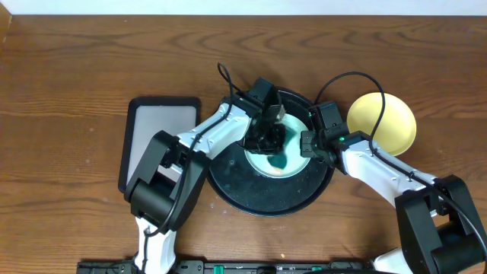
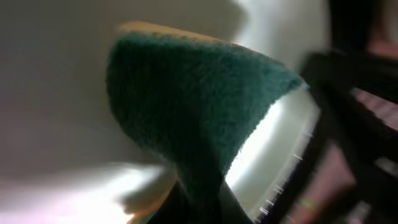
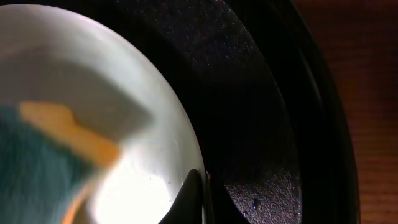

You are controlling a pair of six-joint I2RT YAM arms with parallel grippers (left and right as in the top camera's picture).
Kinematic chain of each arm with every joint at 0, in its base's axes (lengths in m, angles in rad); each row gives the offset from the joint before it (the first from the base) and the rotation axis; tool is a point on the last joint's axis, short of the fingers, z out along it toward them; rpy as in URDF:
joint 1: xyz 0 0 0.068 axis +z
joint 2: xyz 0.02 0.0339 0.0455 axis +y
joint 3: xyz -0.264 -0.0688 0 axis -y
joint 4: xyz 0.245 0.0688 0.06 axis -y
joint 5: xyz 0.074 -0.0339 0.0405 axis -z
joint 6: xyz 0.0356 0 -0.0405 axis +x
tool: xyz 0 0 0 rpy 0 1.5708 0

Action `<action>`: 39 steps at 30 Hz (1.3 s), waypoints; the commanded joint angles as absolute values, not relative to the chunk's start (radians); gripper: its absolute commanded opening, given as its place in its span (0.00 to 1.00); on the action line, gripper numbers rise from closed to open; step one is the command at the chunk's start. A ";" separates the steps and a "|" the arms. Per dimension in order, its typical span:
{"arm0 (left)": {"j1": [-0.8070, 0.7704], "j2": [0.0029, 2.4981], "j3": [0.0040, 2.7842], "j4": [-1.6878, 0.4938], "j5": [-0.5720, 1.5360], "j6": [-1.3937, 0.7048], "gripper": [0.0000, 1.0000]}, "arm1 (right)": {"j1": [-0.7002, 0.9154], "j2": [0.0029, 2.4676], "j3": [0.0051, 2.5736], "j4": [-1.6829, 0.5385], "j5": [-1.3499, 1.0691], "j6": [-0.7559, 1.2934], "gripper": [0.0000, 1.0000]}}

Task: Clean dirty plates on tray and stack at the side
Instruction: 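Sweep the sponge across the plate center with the left gripper, then carry the sponge with the left gripper back to the dark dish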

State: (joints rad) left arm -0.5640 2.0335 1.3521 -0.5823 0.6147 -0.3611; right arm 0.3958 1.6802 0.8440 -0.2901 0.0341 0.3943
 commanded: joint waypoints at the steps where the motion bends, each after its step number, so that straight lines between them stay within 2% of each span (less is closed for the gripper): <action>1: -0.531 1.918 1.368 -0.579 0.740 -0.336 0.08 | 0.403 1.688 0.837 -0.289 0.006 0.397 0.01; 10: -0.371 1.680 1.368 -0.661 0.421 -0.332 0.08 | 0.403 1.688 0.837 -0.288 0.001 0.396 0.01; 22: -0.112 1.662 1.329 -0.901 -0.038 -0.307 0.08 | 0.403 1.688 0.837 -0.287 -0.006 0.397 0.01; 31: -0.038 1.663 1.210 -0.879 -0.068 -0.307 0.08 | 0.403 1.688 0.837 -0.287 -0.006 0.396 0.01; 39: -0.038 1.663 1.029 -0.694 -0.069 -0.311 0.08 | 0.403 1.688 0.837 -0.288 -0.006 0.396 0.01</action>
